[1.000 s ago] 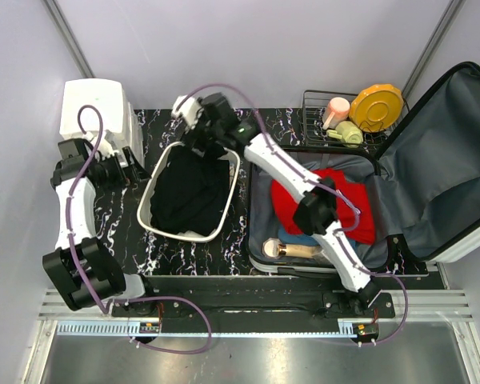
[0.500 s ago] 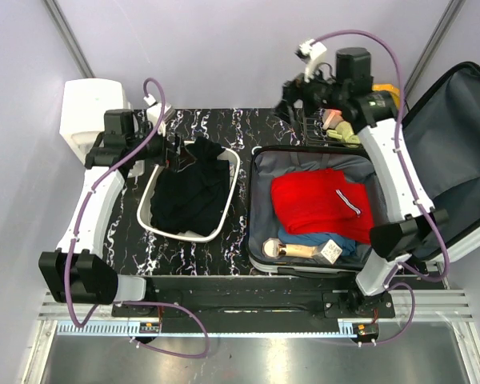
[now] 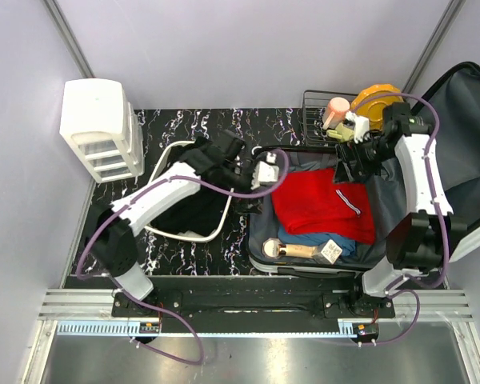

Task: Open, take out, and arrange the luggage

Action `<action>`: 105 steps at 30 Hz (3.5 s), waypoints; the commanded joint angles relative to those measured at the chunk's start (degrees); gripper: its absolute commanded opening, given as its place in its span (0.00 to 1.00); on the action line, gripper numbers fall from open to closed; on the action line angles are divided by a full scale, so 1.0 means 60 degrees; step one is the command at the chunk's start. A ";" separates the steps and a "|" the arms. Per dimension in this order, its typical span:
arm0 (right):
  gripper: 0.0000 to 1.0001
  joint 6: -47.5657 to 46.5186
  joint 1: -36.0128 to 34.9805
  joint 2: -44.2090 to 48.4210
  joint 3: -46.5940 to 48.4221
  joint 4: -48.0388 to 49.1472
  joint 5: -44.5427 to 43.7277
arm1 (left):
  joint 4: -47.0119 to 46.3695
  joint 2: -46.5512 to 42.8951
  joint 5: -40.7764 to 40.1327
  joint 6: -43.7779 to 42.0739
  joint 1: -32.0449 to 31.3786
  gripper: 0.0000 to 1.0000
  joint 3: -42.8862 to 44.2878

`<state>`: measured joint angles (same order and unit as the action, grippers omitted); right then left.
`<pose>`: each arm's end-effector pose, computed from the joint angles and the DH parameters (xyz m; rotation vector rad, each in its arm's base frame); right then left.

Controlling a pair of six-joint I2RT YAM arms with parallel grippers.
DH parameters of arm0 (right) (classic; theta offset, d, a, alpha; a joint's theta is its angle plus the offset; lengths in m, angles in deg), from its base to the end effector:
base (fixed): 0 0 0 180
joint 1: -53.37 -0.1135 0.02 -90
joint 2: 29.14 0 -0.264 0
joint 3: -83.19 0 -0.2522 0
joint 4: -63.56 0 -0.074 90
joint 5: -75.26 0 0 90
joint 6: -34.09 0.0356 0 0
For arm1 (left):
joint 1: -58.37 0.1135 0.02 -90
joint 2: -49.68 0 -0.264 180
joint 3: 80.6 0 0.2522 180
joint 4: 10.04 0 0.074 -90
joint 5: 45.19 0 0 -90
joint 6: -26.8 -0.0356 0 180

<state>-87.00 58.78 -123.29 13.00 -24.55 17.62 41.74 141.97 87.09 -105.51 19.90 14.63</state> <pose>0.3137 -0.0106 0.3457 -0.6960 2.5261 0.5948 0.2579 -0.2355 0.3147 1.7249 1.5180 -0.8501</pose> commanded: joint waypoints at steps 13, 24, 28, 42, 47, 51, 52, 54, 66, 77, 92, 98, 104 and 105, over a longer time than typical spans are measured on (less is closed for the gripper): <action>0.97 -0.2903 0.0739 0.3034 -0.2326 -0.2067 -0.0852 | -0.2158 0.2723 0.0790 -0.1492 -0.2244 0.86 0.0982; 1.00 -0.4264 0.0739 0.4396 -0.3761 -0.0852 -0.0064 | -0.4300 0.2430 0.0656 0.0574 -0.1689 0.13 0.0965; 1.00 -0.4647 0.0710 0.5085 -0.4435 -0.0047 0.2143 | -0.4533 0.2533 0.1258 0.1672 -0.1351 0.00 0.1406; 1.00 -0.3285 -0.2175 0.4970 -0.6311 0.4259 0.2389 | -0.4608 0.2709 0.1522 0.2436 -0.0911 0.00 0.2007; 1.00 -0.3212 -0.2630 0.4413 -0.6807 0.5940 0.0922 | -0.4520 0.2621 0.1742 0.2319 -0.0867 0.00 0.1964; 0.99 -0.3358 -0.2689 0.4149 -0.6883 0.6619 -0.0102 | -0.4389 0.2650 0.1800 0.2246 -0.0852 0.00 0.1978; 0.99 -0.3329 -0.2689 0.4163 -0.6868 0.6721 -0.0221 | -0.4359 0.2650 0.1786 0.2217 -0.0867 0.00 0.1993; 0.99 -0.3446 -0.2689 0.4425 -0.6766 0.6664 -0.0281 | -0.4316 0.2665 0.1728 0.2188 -0.0838 0.00 0.1978; 1.00 -0.3754 -0.3010 0.5747 -0.5726 0.4816 0.1025 | -0.4286 0.2899 0.1874 0.2393 -0.0750 0.00 0.2242; 1.00 -0.5028 -0.3363 0.3929 -0.6208 0.5769 0.0116 | -0.4359 0.2520 0.1888 0.2480 -0.0691 0.00 0.1965; 0.84 -0.4984 -0.2865 0.4735 -0.7527 0.7117 -0.0178 | -0.5341 0.1948 0.2825 0.3242 -0.0501 0.00 0.1436; 0.54 -0.4472 -0.2689 0.4588 -0.7249 0.7264 -0.0368 | -0.5034 0.1918 0.3060 0.3199 -0.0501 0.00 0.1728; 0.00 -0.4047 -0.2206 0.4719 -0.6693 0.7235 -0.0004 | -0.4272 0.1787 0.2535 0.2584 -0.0238 0.68 0.1716; 0.00 -0.4003 -0.2118 0.4763 -0.6605 0.7148 0.0215 | -0.4387 0.1728 0.2388 0.2481 -0.0150 0.76 0.1526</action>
<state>-113.56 43.57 -95.73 -31.44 16.87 17.34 17.63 158.16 99.59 -87.41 17.14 22.85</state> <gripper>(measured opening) 0.084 0.604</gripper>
